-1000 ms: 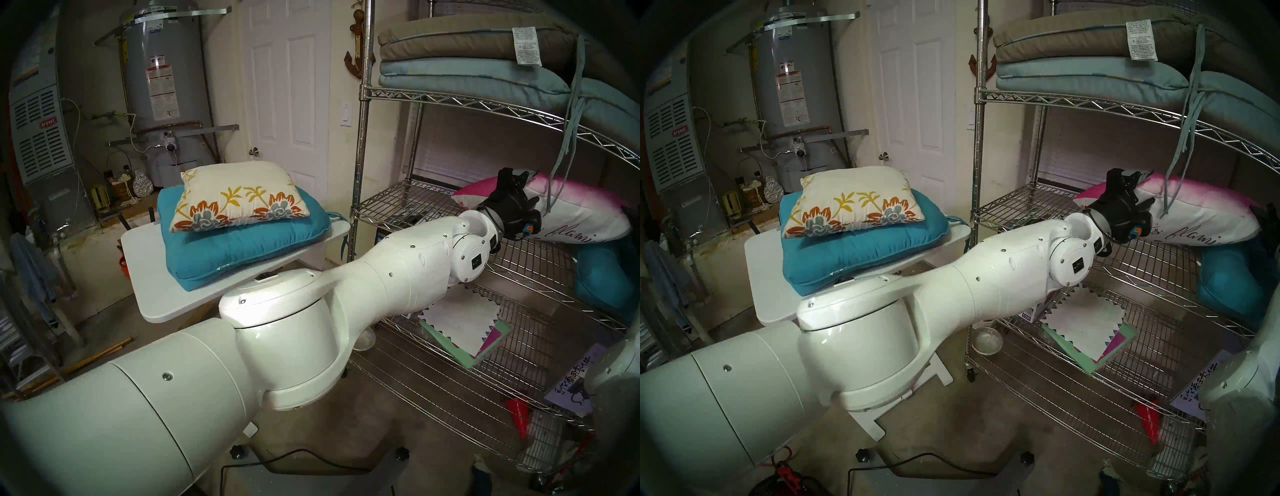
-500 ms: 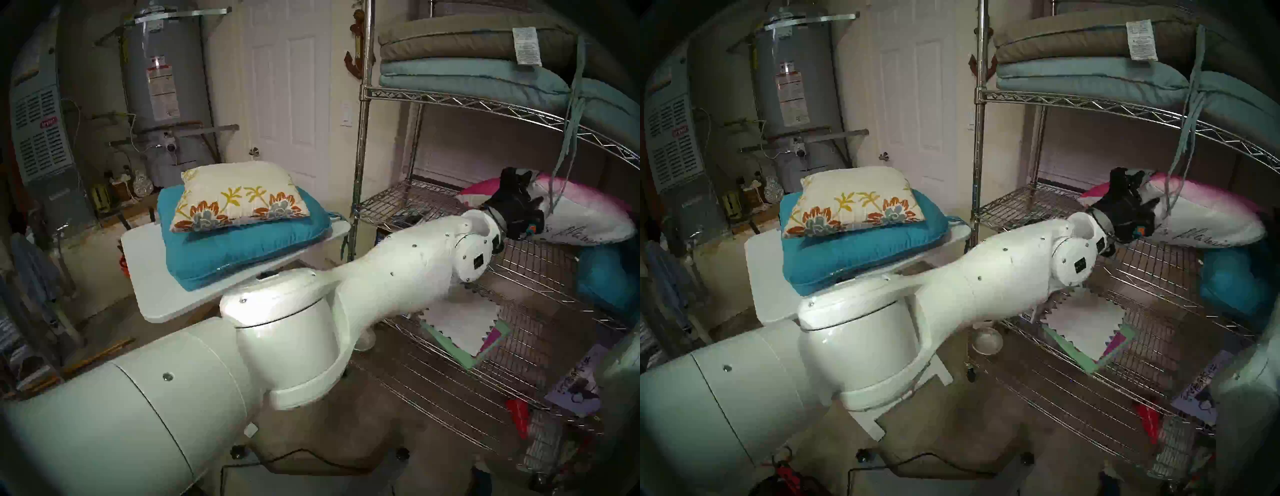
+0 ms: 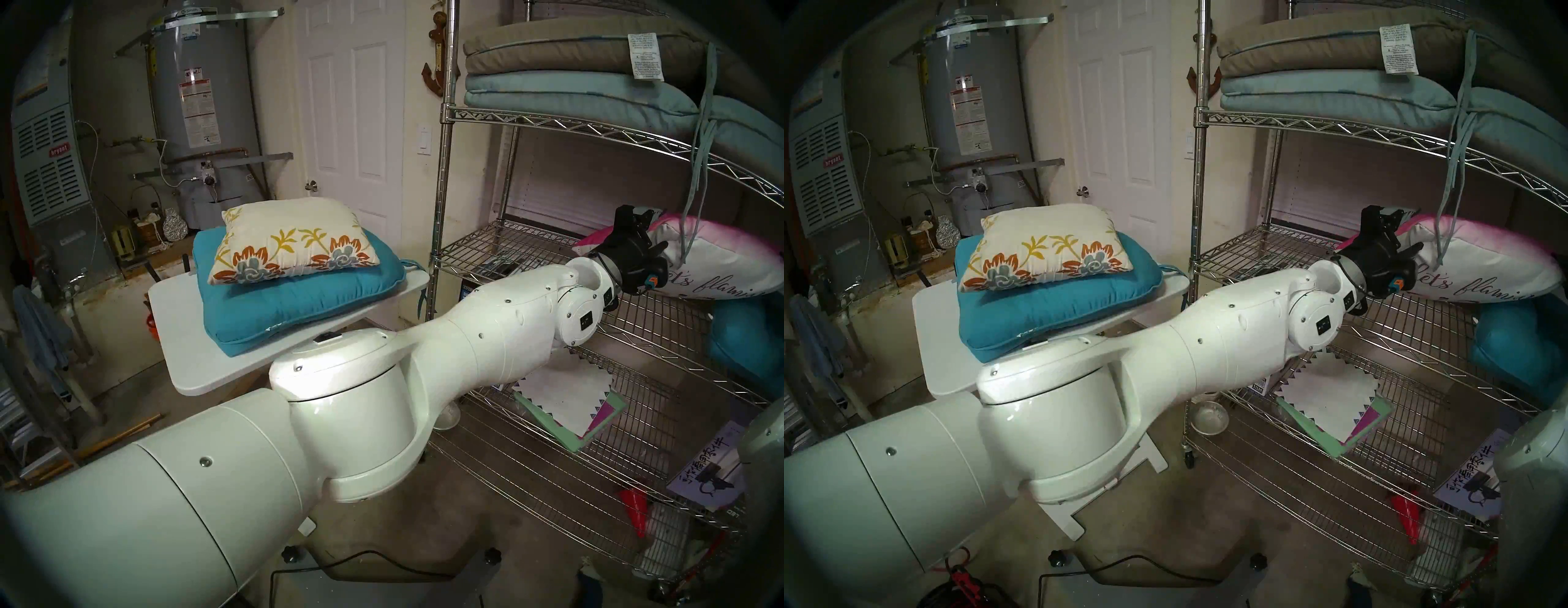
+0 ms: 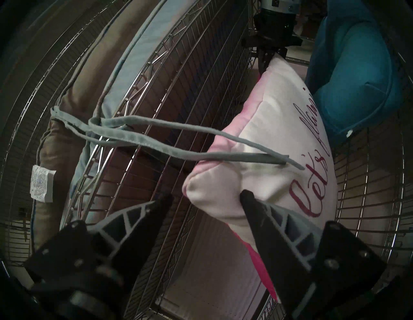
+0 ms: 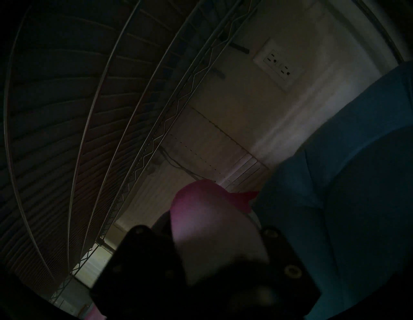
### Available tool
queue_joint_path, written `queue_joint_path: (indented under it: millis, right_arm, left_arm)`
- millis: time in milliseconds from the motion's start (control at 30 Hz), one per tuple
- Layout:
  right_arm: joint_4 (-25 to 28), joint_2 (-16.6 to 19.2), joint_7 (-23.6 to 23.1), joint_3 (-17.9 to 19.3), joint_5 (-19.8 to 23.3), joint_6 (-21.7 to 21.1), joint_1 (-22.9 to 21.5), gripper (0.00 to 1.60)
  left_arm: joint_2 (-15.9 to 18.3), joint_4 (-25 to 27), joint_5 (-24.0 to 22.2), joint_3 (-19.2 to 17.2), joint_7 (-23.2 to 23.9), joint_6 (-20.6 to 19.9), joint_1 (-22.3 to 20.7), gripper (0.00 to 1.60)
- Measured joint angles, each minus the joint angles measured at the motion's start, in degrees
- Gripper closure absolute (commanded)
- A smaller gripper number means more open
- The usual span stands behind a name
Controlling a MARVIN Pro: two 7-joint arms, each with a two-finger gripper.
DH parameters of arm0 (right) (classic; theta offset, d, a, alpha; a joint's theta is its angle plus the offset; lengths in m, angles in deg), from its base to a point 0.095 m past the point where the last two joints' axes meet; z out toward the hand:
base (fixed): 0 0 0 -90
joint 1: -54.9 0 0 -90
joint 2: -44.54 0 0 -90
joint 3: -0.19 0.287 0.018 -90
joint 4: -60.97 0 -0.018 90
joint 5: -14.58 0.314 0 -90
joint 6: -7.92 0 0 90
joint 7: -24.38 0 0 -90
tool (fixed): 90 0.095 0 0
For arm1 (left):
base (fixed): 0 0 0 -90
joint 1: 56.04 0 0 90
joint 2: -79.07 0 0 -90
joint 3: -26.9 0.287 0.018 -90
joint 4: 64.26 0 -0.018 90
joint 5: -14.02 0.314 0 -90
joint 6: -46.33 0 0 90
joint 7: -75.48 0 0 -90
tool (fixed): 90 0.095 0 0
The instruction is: Put cushion on the shelf
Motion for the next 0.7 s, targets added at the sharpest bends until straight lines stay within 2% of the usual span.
queue_joint_path:
  millis: [700]
  right_arm:
    - [-1.92, 5.82, 4.11, 4.78, -4.39, 1.48, -3.16, 1.6]
  left_arm:
    - [0.08, -0.72, -0.95, 0.0, -0.07, -0.01, 0.0, 0.39]
